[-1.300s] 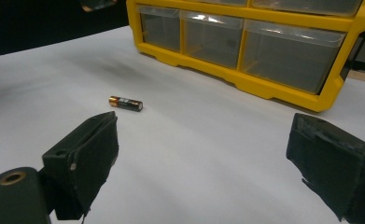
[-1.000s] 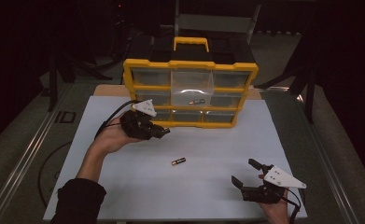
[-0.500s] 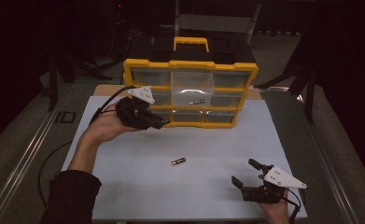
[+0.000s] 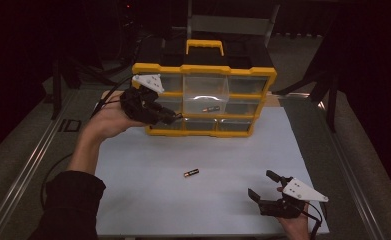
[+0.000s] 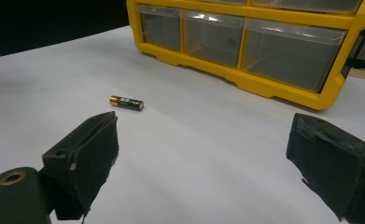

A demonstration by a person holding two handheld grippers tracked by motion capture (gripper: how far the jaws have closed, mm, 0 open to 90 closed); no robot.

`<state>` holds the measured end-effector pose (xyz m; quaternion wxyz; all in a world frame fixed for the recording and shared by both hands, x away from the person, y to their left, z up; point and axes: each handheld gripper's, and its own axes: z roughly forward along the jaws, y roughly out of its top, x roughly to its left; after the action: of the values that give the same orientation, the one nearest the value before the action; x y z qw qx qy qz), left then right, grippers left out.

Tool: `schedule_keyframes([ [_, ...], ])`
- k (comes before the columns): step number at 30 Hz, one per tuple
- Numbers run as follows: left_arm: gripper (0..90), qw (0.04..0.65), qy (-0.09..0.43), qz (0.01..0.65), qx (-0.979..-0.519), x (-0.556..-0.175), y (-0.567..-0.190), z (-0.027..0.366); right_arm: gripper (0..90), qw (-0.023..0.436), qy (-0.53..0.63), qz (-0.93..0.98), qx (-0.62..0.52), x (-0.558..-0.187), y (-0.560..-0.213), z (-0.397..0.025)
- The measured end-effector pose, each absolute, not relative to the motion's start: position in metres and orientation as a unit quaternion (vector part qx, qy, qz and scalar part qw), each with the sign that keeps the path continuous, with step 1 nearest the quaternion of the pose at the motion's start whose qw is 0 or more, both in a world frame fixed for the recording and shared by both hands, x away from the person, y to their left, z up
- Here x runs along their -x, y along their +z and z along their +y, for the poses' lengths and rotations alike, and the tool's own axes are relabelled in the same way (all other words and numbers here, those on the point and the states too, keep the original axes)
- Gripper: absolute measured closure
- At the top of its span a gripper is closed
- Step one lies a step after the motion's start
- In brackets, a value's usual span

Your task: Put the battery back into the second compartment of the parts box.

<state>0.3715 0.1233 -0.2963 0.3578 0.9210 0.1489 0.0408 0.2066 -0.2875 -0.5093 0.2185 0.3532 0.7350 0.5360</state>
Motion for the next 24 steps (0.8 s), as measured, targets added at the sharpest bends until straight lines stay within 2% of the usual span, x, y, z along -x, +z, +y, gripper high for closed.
schedule_keyframes([
  [12,77.5,0.370,0.060,0.161,-0.913,-0.382,-0.255,0.116,8.7,0.214,0.537,0.735,-0.355,-0.206,-0.509,-0.288],
  [24,77.3,0.373,0.101,0.219,-0.896,-0.397,-0.248,0.108,8.7,0.215,0.538,0.734,-0.355,-0.206,-0.509,-0.289],
])
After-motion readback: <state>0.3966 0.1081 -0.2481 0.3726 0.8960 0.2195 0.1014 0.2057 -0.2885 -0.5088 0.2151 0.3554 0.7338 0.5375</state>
